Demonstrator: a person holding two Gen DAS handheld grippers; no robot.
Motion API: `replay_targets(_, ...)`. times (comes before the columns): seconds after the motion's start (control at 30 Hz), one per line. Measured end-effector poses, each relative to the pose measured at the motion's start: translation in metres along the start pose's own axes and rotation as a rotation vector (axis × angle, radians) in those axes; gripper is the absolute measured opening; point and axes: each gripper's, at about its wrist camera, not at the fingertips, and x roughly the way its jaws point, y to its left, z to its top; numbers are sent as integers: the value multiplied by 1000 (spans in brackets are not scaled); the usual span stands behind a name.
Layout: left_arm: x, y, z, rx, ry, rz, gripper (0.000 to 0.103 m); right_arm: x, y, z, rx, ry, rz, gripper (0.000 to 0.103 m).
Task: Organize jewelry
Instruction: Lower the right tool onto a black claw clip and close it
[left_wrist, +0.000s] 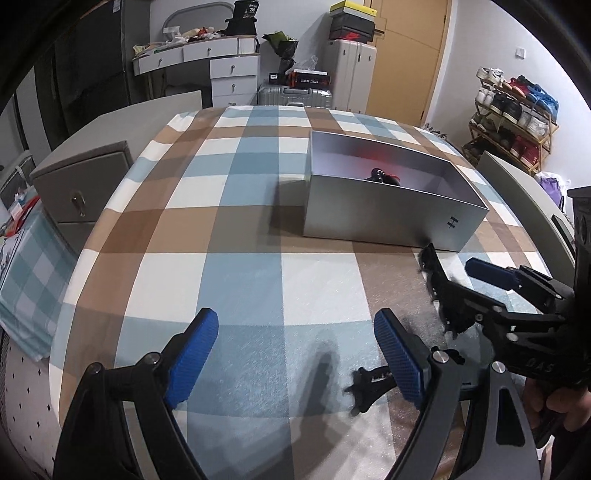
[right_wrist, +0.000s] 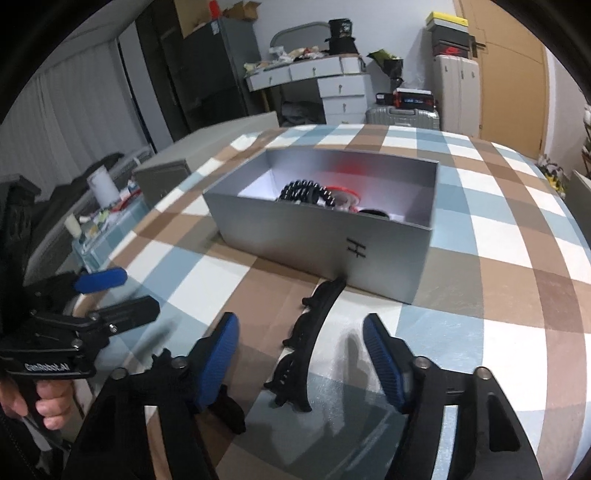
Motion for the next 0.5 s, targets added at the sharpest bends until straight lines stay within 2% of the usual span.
replay_targets(0.1, -2, 0, -3, 3, 2, 2, 84, 4, 2, 1, -9, 17, -22, 61)
replay_targets(0.17, -4, -1, -4, 7, -2, 3, 84, 4, 2, 0, -15, 21, -27, 47)
replay_targets(0.27, -5, -1, -5, 19, -4, 4, 84, 7, 5, -1, -29, 39, -33, 36)
replay_targets(0.43, -6, 0, -5, 18, -3, 2, 84, 9, 11, -2, -61, 45, -49, 20)
replay_targets(0.5, -6, 0, -5, 14, 0, -1, 84, 9, 11, -2, -64, 43, -47, 20)
